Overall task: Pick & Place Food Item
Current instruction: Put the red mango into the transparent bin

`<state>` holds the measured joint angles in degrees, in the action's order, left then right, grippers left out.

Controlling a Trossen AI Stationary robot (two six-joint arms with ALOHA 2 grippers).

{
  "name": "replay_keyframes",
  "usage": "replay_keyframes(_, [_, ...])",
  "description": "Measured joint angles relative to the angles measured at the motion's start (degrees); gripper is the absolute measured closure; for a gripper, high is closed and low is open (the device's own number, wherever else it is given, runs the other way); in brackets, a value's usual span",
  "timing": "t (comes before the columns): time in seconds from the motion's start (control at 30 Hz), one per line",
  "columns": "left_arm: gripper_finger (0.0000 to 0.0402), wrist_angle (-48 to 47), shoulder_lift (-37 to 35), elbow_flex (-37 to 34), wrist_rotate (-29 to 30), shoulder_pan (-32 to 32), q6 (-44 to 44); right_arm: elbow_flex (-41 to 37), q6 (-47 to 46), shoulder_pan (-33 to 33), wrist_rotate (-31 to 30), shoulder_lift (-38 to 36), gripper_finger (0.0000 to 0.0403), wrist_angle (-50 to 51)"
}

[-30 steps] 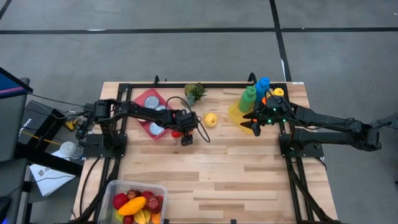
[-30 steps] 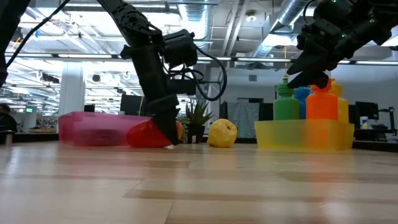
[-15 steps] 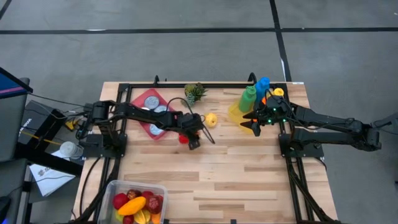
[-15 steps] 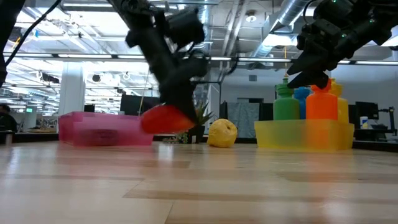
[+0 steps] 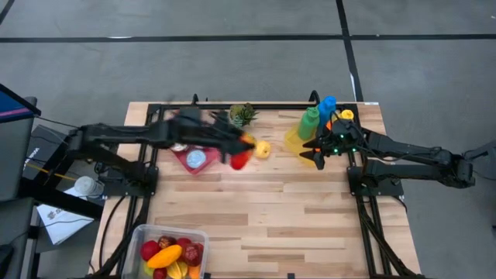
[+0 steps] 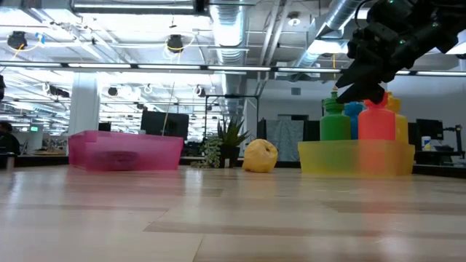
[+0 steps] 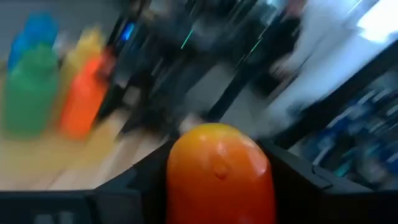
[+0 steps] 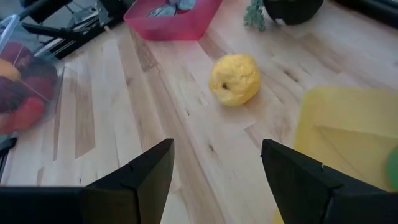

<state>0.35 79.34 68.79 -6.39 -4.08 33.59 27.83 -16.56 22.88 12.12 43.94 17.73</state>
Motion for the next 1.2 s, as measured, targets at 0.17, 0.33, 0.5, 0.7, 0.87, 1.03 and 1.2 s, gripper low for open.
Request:
replay_keyframes(0.17, [0.0196, 5.5, -11.1, -0.1, 0.0, 0.7, 4.4, 0.0, 0.0, -0.3, 0.0, 0.7, 0.0168, 0.0])
replay_keyframes(0.33, [0.0198, 10.6, -20.4, 0.0, -0.3, 3.3, 4.6, 0.0, 0.0, -0.3, 0.0, 2.7, 0.0168, -0.3])
replay_keyframes(0.5, [0.0194, 13.7, -25.9, 0.0, -1.8, 7.1, 2.9, 0.0, 0.0, -0.4, 0.0, 5.4, 0.0168, -0.6])
replay_keyframes(0.7, [0.0201, 12.2, -28.1, 0.0, -1.5, 10.3, 1.0, 0.0, -1.1, -0.4, 1.5, 8.0, 0.0168, -2.1])
replay_keyframes(0.87, [0.0202, 3.0, -27.7, 0.0, 0.3, 11.9, 2.5, 0.0, -1.5, -0.4, 9.4, 8.2, 0.0168, -8.9])
replay_keyframes(1.03, [0.0202, -2.3, -25.8, -0.1, 1.4, 13.5, 4.7, 3.6, -3.0, -0.2, 17.7, 8.2, 0.0168, -13.9])
replay_keyframes(1.2, [0.0201, -1.8, -25.8, -0.1, 1.6, 13.9, 4.3, 14.3, -1.8, 2.1, 27.1, 5.2, 0.0170, -15.4])
